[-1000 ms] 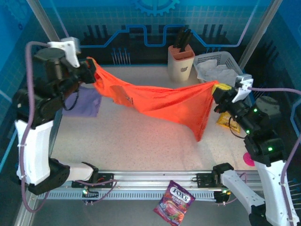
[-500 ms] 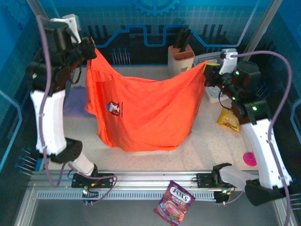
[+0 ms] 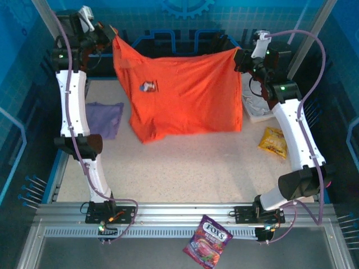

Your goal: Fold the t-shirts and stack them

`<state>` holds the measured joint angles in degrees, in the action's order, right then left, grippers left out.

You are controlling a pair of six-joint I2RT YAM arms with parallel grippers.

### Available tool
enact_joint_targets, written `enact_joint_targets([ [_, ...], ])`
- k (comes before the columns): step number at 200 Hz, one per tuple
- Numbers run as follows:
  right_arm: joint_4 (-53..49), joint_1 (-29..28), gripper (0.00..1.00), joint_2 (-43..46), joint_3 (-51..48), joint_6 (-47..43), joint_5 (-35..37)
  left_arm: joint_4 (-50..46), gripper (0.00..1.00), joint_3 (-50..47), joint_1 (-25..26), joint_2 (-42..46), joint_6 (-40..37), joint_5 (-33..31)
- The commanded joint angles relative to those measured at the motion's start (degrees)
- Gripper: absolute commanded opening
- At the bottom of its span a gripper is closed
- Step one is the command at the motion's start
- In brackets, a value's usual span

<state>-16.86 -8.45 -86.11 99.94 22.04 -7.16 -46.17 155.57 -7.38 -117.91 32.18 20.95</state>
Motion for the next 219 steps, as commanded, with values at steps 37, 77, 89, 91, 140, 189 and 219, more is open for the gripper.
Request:
enact_joint_targets([
  [37,7.87,3.04,0.00,13.96,-11.73,-1.10,-4.51,13.47,0.00,-13.25,-1.22,17.67,-0.94,8.13],
  [77,1.78,3.89,0.00,23.58,-26.00,-4.28,-5.63,17.91,0.00,-48.55,-0.63,40.40,-5.74,3.91],
  [89,0.96,3.96,0.00,26.56,-32.11,-3.99,-7.26,18.29,0.00,-59.43,-0.28,46.95,-6.27,1.70],
  [91,0.96,3.97,0.00,27.05,-33.43,-3.91,-7.81,18.37,0.00,-61.48,-0.25,47.85,-6.33,1.37],
  [140,-5.44,3.32,0.00,38.86,-57.17,-1.53,-11.51,14.62,0.00,-97.87,0.81,68.79,-3.75,-6.31],
  [189,-15.00,2.63,0.00,43.18,-68.59,8.79,-11.23,5.11,0.01,-110.82,3.38,79.98,2.52,-11.43],
  [219,-23.27,0.01,0.00,46.74,-69.49,12.87,-5.63,-3.06,0.02,-111.78,4.19,82.46,5.12,-12.88],
])
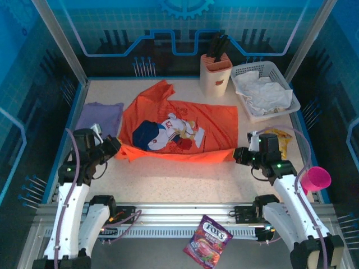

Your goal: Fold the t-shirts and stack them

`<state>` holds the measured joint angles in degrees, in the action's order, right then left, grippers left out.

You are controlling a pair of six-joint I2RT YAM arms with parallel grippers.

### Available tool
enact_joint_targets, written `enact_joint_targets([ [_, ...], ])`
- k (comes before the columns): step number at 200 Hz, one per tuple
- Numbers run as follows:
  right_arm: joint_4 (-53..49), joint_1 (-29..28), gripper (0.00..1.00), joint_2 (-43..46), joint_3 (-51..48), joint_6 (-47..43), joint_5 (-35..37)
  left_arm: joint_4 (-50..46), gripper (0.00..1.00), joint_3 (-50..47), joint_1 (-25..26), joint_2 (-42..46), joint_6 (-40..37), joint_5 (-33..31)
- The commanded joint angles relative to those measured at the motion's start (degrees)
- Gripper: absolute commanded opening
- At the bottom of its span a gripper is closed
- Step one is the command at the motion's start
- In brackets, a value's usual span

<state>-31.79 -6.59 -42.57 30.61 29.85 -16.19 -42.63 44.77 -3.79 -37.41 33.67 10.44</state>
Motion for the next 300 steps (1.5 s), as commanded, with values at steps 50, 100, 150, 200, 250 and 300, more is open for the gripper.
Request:
enact_joint_targets([
  [50,-15.69,-5.32,0.01,6.79,0.41,9.97,6.78,-11.40,0.09,-5.15,2.38,4.98,8.01,0.19],
  [100,-23.72,-9.63,0.03,8.70,2.06,11.66,10.08,-20.32,0.14,-0.59,2.73,3.37,7.05,-3.57],
  [150,-31.41,-14.06,0.26,6.83,3.70,13.42,12.85,-31.94,0.32,1.91,2.70,2.52,6.20,-5.09],
  [200,-31.17,-20.03,0.97,4.34,6.51,15.48,20.23,-28.04,0.44,3.20,2.77,-1.28,3.27,-2.27],
  [250,-17.87,-22.02,0.96,-0.27,7.75,11.75,18.70,-14.82,0.45,0.73,5.59,-7.77,6.77,2.93],
  [300,-5.89,-22.50,0.95,-5.89,8.11,8.47,15.01,2.06,0.44,-6.73,15.43,-13.70,14.43,-3.13],
])
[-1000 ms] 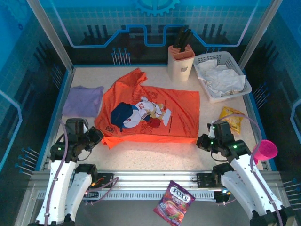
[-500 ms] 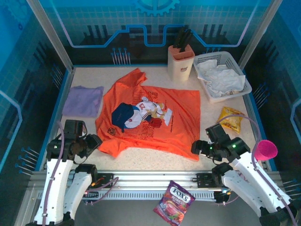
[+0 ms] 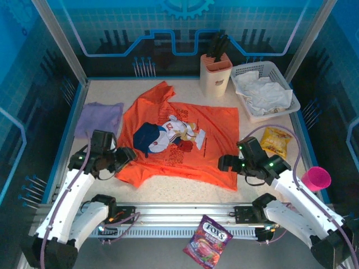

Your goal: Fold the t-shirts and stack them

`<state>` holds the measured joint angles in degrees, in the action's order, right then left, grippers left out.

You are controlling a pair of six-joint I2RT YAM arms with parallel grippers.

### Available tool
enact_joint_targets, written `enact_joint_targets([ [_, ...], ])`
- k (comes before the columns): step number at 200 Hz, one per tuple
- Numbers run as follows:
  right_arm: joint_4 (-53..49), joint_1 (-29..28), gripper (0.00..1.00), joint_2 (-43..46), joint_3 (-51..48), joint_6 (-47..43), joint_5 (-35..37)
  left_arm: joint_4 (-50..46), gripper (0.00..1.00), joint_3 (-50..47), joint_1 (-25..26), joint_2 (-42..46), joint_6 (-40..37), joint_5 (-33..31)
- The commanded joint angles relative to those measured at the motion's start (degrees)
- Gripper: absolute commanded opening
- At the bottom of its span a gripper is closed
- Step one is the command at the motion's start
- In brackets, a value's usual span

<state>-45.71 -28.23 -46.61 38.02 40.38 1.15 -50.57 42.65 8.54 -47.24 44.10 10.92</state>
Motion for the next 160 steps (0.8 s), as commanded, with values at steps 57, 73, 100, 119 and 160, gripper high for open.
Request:
enact_joint_targets([
  [57,22.44,-5.14,0.95,-20.91,9.91,-9.88,-8.84,17.52,0.44,-15.33,5.75,-4.58,8.39,-11.85],
  [73,26.34,-6.51,0.95,-27.22,13.71,-10.89,-10.64,16.48,0.43,-16.21,5.79,-3.53,8.21,-14.21],
  [100,29.36,-7.54,0.93,-36.69,18.59,-10.29,-12.64,16.88,0.39,-17.64,6.32,-3.90,9.14,-14.33],
  [119,29.79,-7.88,0.93,-40.20,20.25,-9.81,-13.75,13.88,0.38,-17.61,9.14,-4.13,10.08,-15.83],
  [160,29.72,-7.94,0.93,-39.07,19.46,-9.65,-13.80,6.33,0.36,-16.70,15.72,-7.51,13.64,-17.38],
])
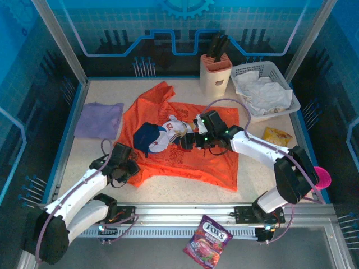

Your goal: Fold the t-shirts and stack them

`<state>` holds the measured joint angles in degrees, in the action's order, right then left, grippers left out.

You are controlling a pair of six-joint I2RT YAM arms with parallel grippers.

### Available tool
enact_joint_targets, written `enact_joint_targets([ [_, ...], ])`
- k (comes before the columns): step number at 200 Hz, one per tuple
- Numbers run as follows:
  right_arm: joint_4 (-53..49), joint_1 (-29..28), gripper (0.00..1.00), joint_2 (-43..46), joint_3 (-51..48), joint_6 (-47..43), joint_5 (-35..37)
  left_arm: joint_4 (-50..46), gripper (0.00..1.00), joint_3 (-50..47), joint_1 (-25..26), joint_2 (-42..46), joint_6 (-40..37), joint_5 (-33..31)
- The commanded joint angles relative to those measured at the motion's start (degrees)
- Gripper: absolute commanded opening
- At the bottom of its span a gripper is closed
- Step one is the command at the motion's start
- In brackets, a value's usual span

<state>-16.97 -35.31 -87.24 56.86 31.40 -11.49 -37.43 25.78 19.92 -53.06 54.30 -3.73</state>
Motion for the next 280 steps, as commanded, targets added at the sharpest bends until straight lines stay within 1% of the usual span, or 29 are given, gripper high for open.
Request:
enact_joint_targets([
  [1,0.89,-0.88,0.93,1.64,0.62,-0.69,-1.12,-6.93,0.36,0.16,4.51,-1.79,3.57,-2.93],
  [11,0.26,-0.81,0.93,2.37,0.52,-0.93,-0.82,-8.42,0.35,0.21,6.47,-3.15,4.22,-3.97],
  [39,-0.15,-0.46,0.93,4.88,-0.55,-0.73,-0.65,-8.45,0.33,0.50,7.87,-8.43,3.97,-2.97],
  [46,-0.43,-0.30,0.93,5.50,-0.64,-0.68,-0.58,-9.56,0.32,1.57,9.09,-9.16,4.26,-3.40],
  [61,-1.98,0.04,0.93,6.83,-0.35,-1.11,-0.24,-11.71,0.32,3.07,11.68,-9.83,5.05,-4.06],
  [86,-3.54,1.13,0.94,10.07,-0.85,-1.63,0.57,-12.09,0.31,2.97,12.83,-12.80,4.89,1.39],
  [118,-4.77,3.39,0.94,14.30,-2.05,-1.78,0.76,-12.93,0.31,3.00,17.21,-15.75,7.06,4.19],
  [135,-5.32,4.23,0.94,15.72,-2.53,-1.84,0.70,-12.93,0.31,3.60,19.26,-14.78,9.13,6.18],
  [151,-6.04,4.78,0.94,16.54,-2.67,-1.90,0.64,-11.73,0.31,3.74,19.85,-12.34,11.31,8.59],
  [175,-6.67,5.21,0.94,17.42,-3.06,-2.17,0.94,-13.91,0.31,6.34,20.64,-9.24,13.20,8.66],
  [198,-6.89,6.16,0.94,17.83,-3.70,-2.16,1.12,-16.57,0.32,8.75,20.62,-7.76,13.26,8.94],
  [221,-7.01,7.31,0.94,17.90,-4.34,-1.98,0.97,-15.29,0.35,11.56,20.51,-5.75,13.93,10.05],
  [231,-6.96,7.67,0.94,18.07,-4.56,-1.79,0.85,-16.55,0.38,14.48,20.40,-6.43,12.30,9.30],
  [246,-6.93,8.04,0.93,18.08,-4.48,-1.61,0.39,-21.91,0.42,19.57,19.01,-9.51,7.66,6.55],
  [259,-7.19,8.15,0.93,18.14,-4.05,-1.90,0.06,-25.32,0.43,20.95,15.93,-10.96,3.89,4.13],
  [280,-7.68,8.37,0.93,18.48,-4.12,-2.30,0.64,-21.51,0.38,17.27,7.39,-8.62,-0.37,7.03],
])
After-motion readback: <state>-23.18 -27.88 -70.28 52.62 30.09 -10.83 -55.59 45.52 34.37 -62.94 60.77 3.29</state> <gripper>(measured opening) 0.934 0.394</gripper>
